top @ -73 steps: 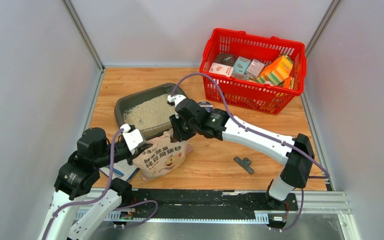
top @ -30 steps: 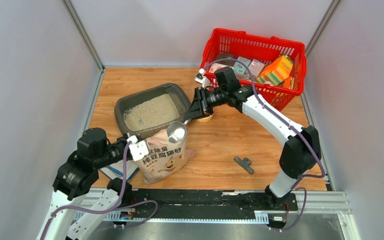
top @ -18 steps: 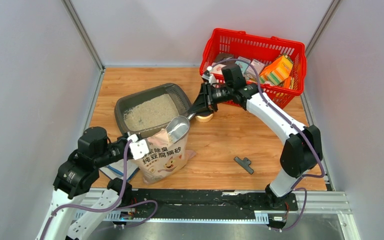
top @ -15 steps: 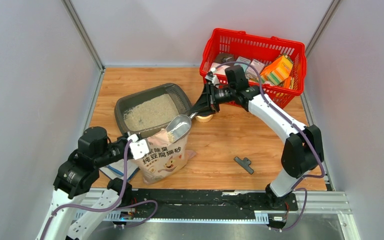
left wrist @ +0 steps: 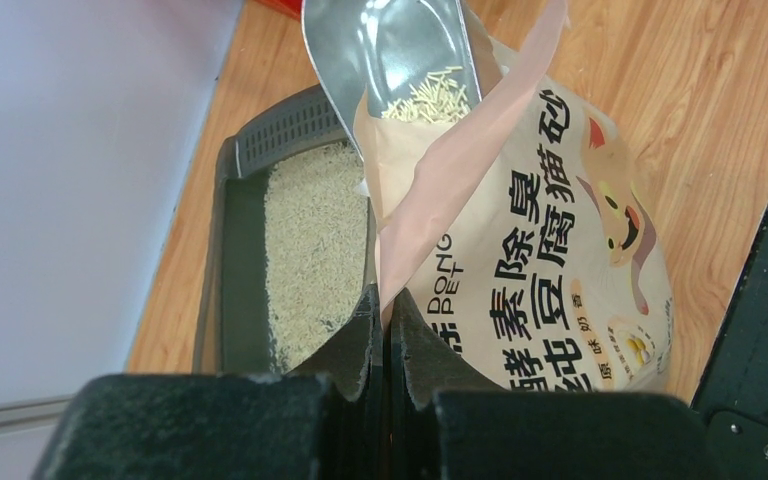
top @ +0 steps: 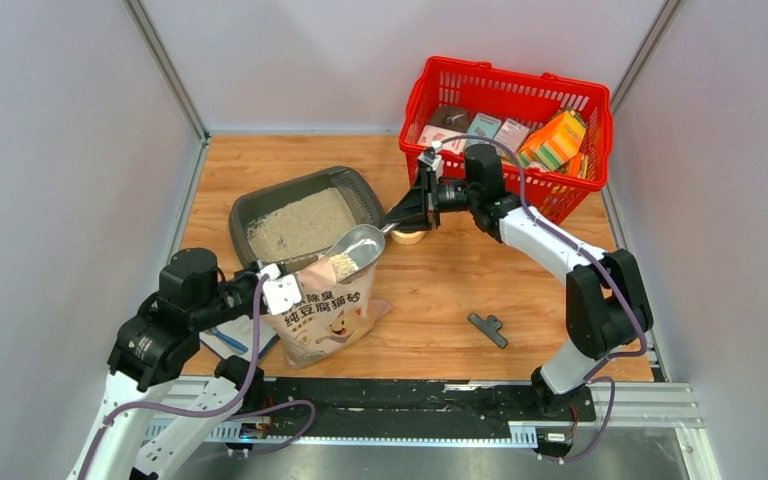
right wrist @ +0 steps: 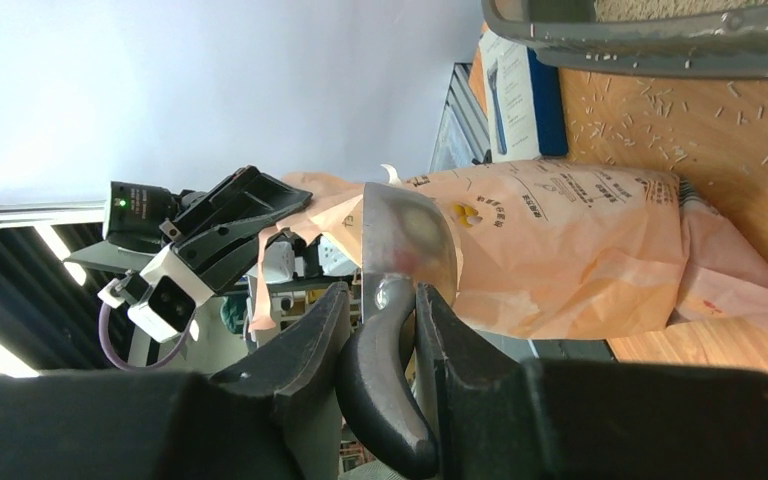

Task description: Fill the litter box with clean litter

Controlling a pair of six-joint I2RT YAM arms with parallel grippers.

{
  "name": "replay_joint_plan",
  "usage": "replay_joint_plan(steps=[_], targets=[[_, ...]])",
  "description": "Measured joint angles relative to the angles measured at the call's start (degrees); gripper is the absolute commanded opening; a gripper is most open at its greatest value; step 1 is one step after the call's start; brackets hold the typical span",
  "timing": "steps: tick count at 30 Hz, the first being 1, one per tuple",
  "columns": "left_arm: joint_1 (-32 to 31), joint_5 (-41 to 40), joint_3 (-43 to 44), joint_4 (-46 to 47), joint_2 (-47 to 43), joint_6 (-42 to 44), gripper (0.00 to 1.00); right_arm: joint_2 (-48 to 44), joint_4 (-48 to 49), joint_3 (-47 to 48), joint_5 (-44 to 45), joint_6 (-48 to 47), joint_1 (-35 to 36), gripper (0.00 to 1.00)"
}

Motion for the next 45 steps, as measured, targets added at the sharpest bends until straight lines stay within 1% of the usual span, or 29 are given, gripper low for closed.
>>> replay_joint_plan(steps=[4,10,15,19,26,29,31,36,39,42,45], targets=[[0.0,-0.9,0.1,-0.2,-0.1,0.1,0.0,-0.1,2.0,0.0,-0.9,0.4,-2.1,0.0],[0.0,-1.5,0.1,-0.9,-0.9,0.2,0.0,-0.8,1.9,0.0,-1.2,0.3,-4.3,0.0],[0.0,-2.0,0.1,-0.9,-0.8,0.2,0.0,-1.0,1.6,0.3,-1.9,0.3,-4.5,0.0],[0.0,-2.6,0.3,-1.1,-0.8,0.1,0.0,-0.9,0.5,2.7,-2.5,0.2,-4.8,0.0],[0.0,-2.1,0.8,-2.0,-0.8,-0.2,0.0,1.4,-1.3,11.6,-2.6,-1.8,-6.9,0.0],[0.0,-1.3,1.1,-2.4,-0.7,-0.7,0.0,4.6,-2.7,15.8,-1.6,-3.4,-7.1,0.0],[0.0,-0.8,1.4,-2.8,-0.6,-1.0,0.0,8.5,-3.1,19.9,-0.7,-4.2,-7.2,0.0],[0.0,-0.2,2.9,-4.2,0.9,-1.7,0.0,19.5,-6.1,31.0,4.0,-7.8,-7.0,0.0],[0.0,0.1,3.5,-4.8,1.7,-2.0,0.0,25.6,-9.8,38.5,8.1,-11.1,-6.6,0.0],[0.0,0.2,3.6,-5.0,1.9,-2.1,0.0,29.0,-13.3,44.4,11.1,-14.3,-6.4,0.0],[0.0,0.3,3.7,-5.1,1.8,-2.1,0.0,29.4,-17.1,47.6,15.7,-18.6,-5.2,0.0]])
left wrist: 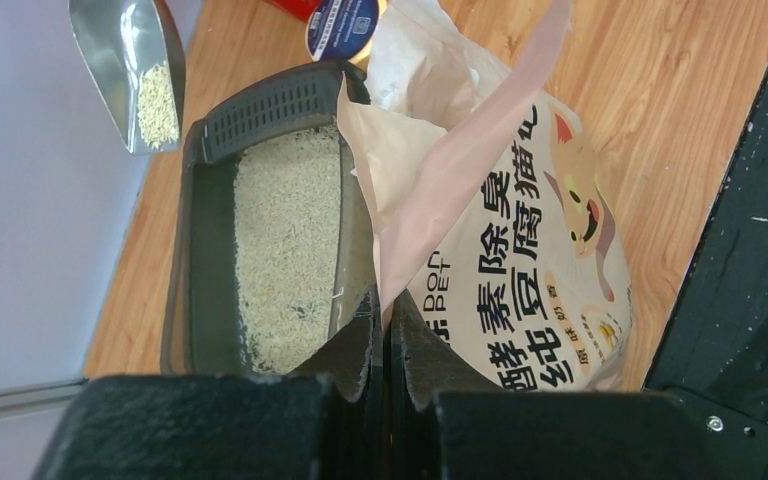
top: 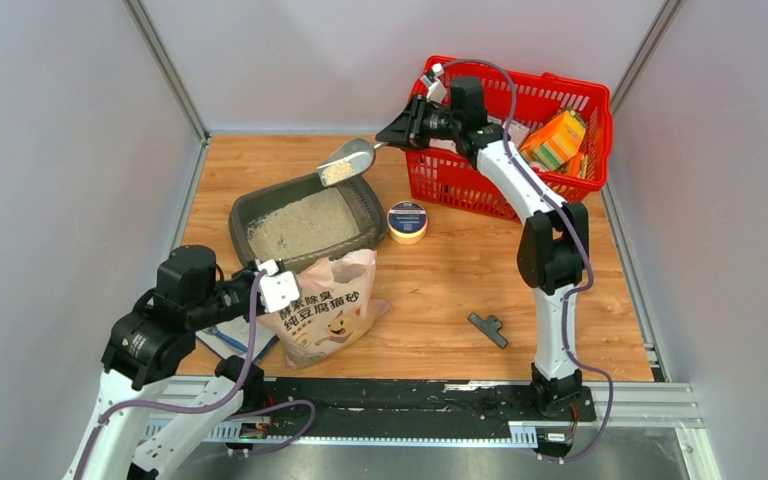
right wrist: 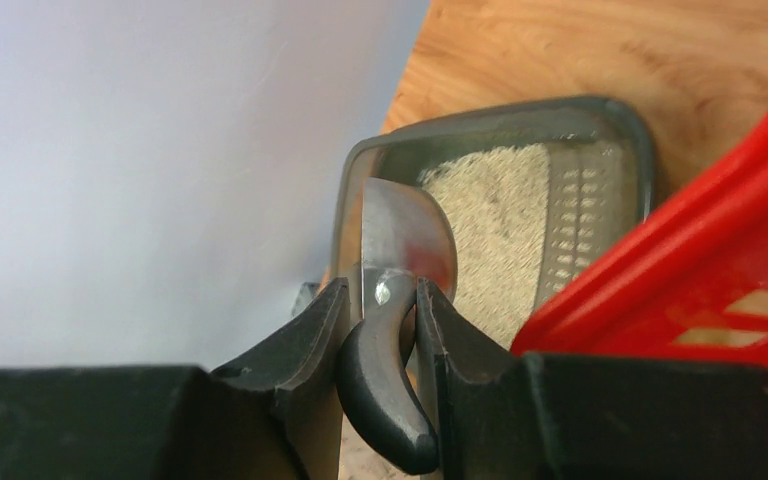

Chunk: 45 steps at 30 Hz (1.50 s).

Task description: Fill the litter box with clean litter

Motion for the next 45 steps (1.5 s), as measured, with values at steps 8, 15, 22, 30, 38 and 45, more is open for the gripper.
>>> replay_joint_plan(steps=[8,15,22,30,38,45], targets=[[0.0,0.1,0.0,-0.6,-1.0,-0.5,0.0,0.9,-5.0,3.6,13.0,-9.2,3.7,0.0],[0.0,0.4,0.0,-1.0,-1.8,-0.5,0.0,0.9,-6.9,4.7,22.3,-15.5,6.4,0.0],[0.0,0.6,-0.1,-2.4,-4.2,-0.5,0.0,1.9,-7.2,4.7,26.5,-21.1,12.0,0.0],[0.0,1.2,-0.9,-2.3,-6.0,-0.5,0.0,2.0,-7.4,4.7,27.9,-24.9,17.0,0.0],[0.0,1.7,-1.8,-1.7,-7.2,-0.5,0.0,2.0,-7.3,4.7,26.8,-27.3,20.9,0.0],[0.0,3.4,-3.9,0.2,-9.0,-0.5,0.0,-4.5,-10.4,-0.8,26.7,-42.1,24.6,0.0]])
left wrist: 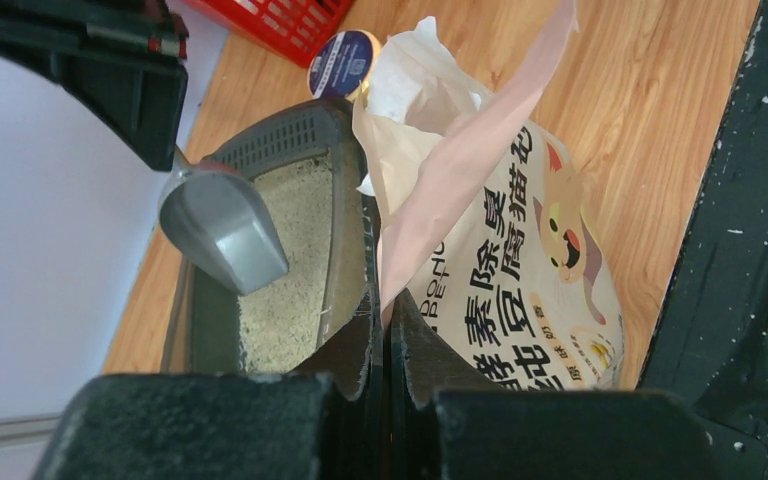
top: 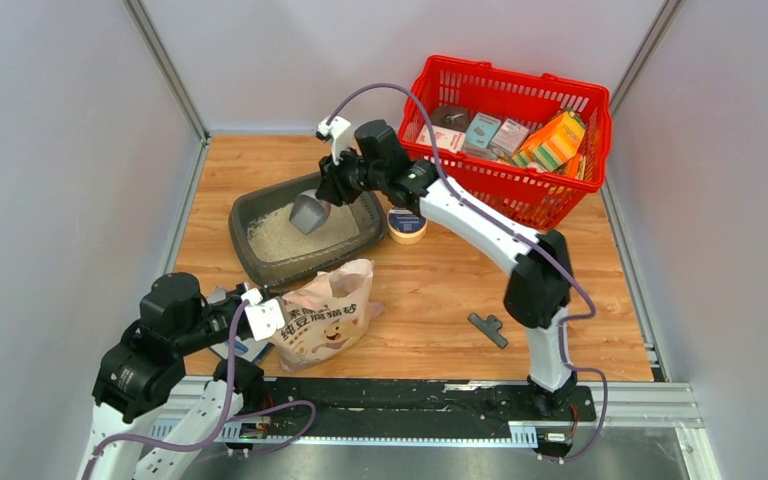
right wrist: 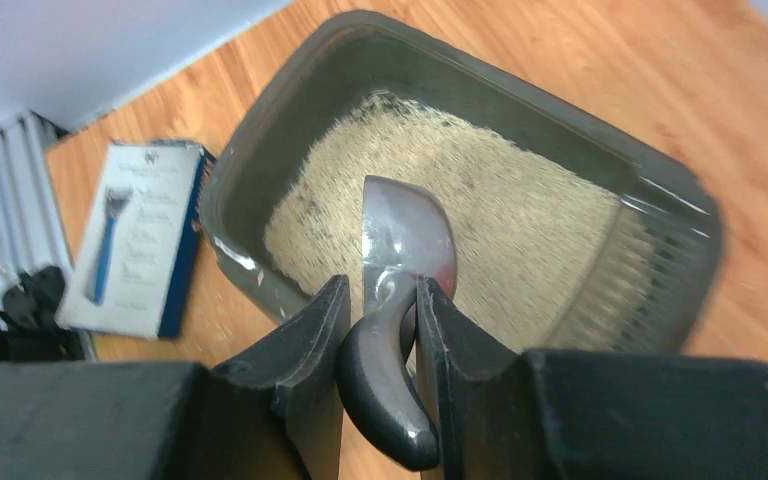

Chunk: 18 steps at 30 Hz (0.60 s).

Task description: Fill the litter box with clean litter

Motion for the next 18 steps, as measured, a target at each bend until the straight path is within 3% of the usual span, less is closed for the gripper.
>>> replay_joint_plan(steps=[6,10,18], targets=[[0.0,1.8,-3.8,4.9,-1.3,-0.2,0.0,-19.8,-5.1,-11.1,4.3,-12.6,0.3,0.0],[0.0,2.3,-7.3,10.4,-1.7,-2.6,0.0,-31.7,-12.1,-11.0,3.8,-17.4,-0.4,0.0],[0.0,1.5,-9.6,15.0,-2.4,-9.3,0.0,-36.4,-33.0,-3.4,-8.0,-24.5,-0.7,0.0]])
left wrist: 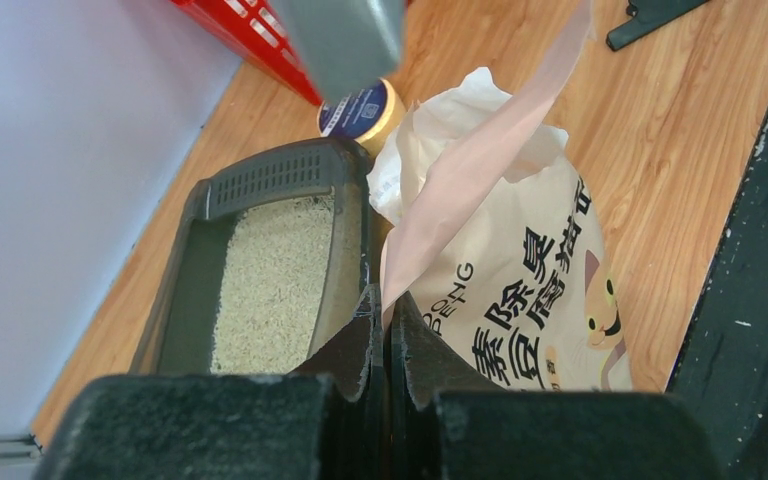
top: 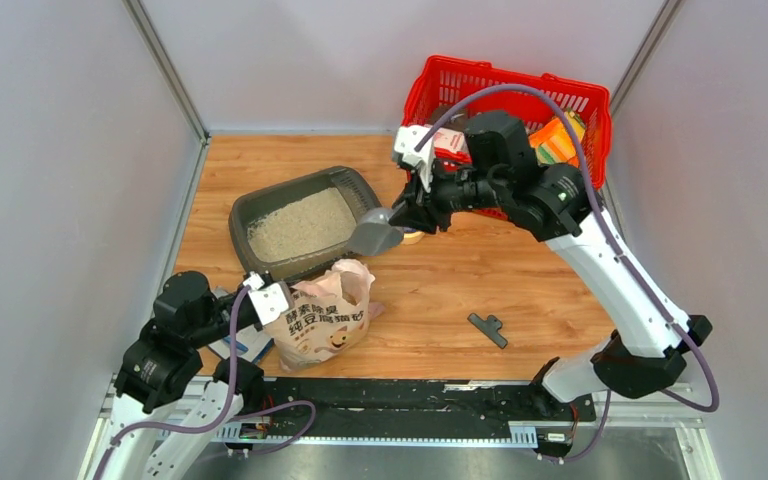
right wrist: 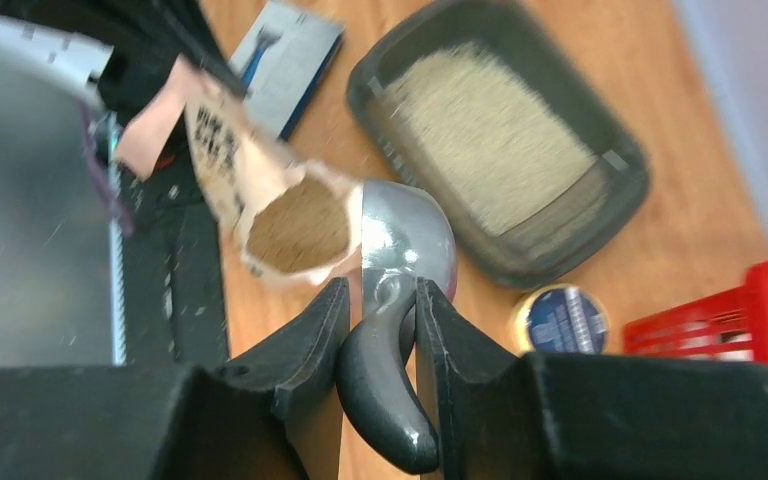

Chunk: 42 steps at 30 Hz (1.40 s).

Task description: Fill the litter box with clean litter

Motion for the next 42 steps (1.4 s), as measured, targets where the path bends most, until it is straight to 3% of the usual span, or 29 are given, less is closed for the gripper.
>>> replay_joint_plan(steps=[7,15,21,32,42], targets=[[0.0,-0.3,0.1,-0.4,-0.6,-0.3,0.0,6.9,-12.1,2.6,-6.2,-4.4,0.2,0.0],[0.0,-0.7,0.2,-1.1,-1.5,-0.1,0.0,9.7,-19.1,10.2,-5.3,-10.6,3.6,0.0],[0.0,-0.7,0.3,-1.3,-1.7,0.1,0.0,7.9,-15.7,12.8,-2.6,-6.0,4.2,0.0],[0.6,-0.6,0.9,-2.1,-1.7,0.3,0.0,6.4,-10.3,2.9,1.0,3.9,4.3,0.0],[1.2,-0.2,0.9,-2.3,-1.7,0.3,0.0,8.4,-7.2,11.8,1.9,6.4,4.5,0.0]])
